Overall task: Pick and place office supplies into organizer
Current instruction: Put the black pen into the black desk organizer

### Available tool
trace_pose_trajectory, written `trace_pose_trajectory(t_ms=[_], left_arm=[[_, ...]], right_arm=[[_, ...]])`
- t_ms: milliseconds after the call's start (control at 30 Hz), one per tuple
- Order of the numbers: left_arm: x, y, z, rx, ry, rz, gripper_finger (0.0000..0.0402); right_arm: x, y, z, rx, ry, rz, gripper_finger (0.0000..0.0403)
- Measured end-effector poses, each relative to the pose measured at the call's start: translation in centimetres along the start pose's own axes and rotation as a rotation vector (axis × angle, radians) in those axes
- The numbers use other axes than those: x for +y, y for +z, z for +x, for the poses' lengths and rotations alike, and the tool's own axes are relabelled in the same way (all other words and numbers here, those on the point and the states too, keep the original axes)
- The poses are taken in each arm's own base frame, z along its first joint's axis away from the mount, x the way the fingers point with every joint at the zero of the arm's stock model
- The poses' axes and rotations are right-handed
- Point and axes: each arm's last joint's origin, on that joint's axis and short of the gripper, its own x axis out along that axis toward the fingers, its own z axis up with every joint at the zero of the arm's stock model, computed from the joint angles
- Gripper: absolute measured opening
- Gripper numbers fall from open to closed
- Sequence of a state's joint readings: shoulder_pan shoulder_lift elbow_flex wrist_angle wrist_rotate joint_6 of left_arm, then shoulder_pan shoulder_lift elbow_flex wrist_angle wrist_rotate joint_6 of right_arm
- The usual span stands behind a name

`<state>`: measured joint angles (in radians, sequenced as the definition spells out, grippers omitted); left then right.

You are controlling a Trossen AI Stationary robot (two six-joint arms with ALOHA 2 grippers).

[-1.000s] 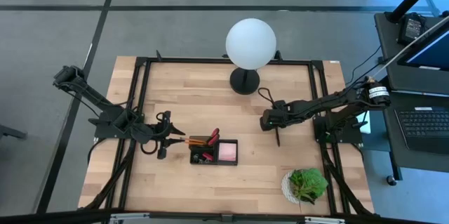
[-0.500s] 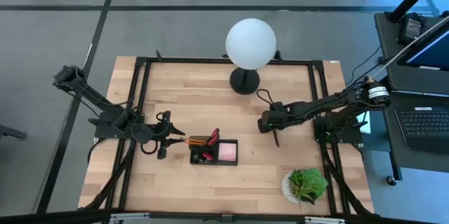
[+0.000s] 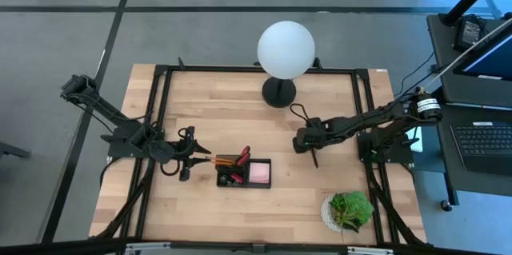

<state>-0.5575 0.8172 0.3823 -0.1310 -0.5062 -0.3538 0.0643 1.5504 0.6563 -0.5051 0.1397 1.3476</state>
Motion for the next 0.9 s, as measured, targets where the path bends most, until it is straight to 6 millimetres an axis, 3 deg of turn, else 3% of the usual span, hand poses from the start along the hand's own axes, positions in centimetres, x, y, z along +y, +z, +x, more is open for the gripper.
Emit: trace_pose_trajectory(t_ms=[333,733,900], left_arm=[[0.01,0.0,0.0,0.0,0.001,0.0,0.0106],[0.01,0.01,0.0,0.0,0.0,0.0,0.0106],[0.01,0.0,0.0,0.0,0.001,0.0,0.0106]], right_arm=[[0.28,0.14,-0.3,-0.008,-0.023,-0.009,0.0113],[0.07,0.16,-0.31,-0.02,-0.05,-0.052,0.0038],[0.06,0.2,-0.32,-0.041,-0.055,-0.083,0.0027]])
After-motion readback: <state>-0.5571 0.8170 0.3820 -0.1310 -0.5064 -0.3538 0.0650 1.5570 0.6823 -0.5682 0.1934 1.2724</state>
